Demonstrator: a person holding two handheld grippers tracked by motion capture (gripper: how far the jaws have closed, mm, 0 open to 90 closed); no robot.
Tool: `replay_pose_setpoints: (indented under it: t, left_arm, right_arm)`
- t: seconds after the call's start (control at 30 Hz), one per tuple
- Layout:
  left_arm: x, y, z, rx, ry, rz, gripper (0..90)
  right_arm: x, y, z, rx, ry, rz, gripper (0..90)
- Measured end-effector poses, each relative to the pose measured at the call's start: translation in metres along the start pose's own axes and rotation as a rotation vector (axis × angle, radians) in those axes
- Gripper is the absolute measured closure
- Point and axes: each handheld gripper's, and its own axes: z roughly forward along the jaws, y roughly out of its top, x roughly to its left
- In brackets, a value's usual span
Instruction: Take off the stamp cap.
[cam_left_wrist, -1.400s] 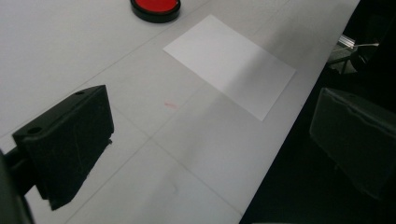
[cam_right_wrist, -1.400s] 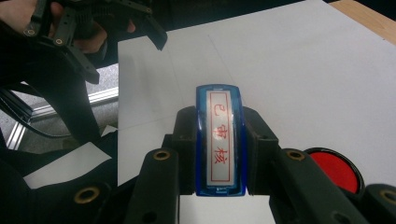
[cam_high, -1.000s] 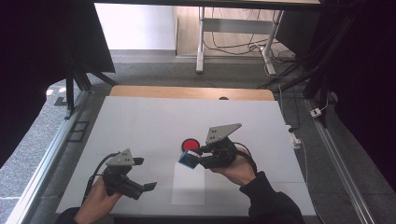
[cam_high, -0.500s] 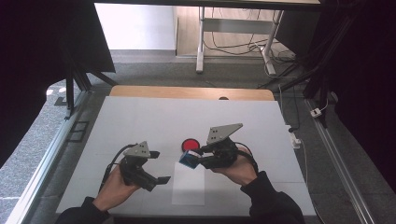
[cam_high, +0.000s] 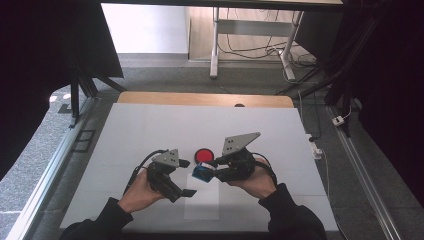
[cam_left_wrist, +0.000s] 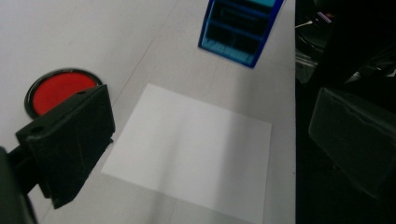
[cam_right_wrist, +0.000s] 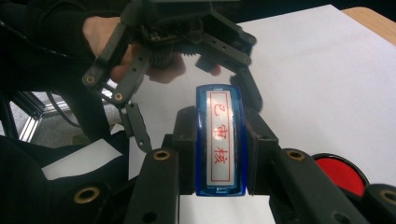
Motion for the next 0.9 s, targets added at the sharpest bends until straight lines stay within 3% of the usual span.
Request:
replay_pose_setpoints:
  t: [0.2,0.33,0.43,0.47,0.5,0.53,0.6,0.9]
  left_arm:
    - [0.004,0.01,0.012,-0.009,-0.043,0.041,0.6]
    - [0.004,0.015,0.015,-0.022,-0.078,0.07,6.3]
    - [0.004,0.016,0.013,-0.031,-0.096,0.105,13.5]
    - [0.004,0.016,0.013,-0.037,-0.103,0.115,21.4]
    - [0.004,0.016,0.012,-0.04,-0.109,0.12,21.4]
    - [0.004,0.015,0.012,-0.039,-0.122,0.124,29.5]
    - [0.004,0.014,0.011,-0.041,-0.129,0.135,34.7]
    - [0.004,0.012,0.006,-0.053,-0.171,0.138,54.6]
  right_arm:
    - [0.001,0.001,-0.001,0.001,0.014,-0.009,70.4]
    - [0.002,0.0,-0.001,0.002,0.027,-0.017,70.4]
    - [0.003,0.0,-0.001,0.003,0.03,-0.021,70.4]
    - [0.003,0.0,-0.001,0.004,0.037,-0.021,70.4]
    - [0.003,0.0,-0.001,0.004,0.037,-0.021,70.4]
    - [0.003,0.0,0.0,0.005,0.043,-0.024,70.4]
    - [0.004,0.0,0.0,0.005,0.05,-0.026,70.4]
    - [0.005,0.001,-0.001,0.01,0.062,-0.038,70.4]
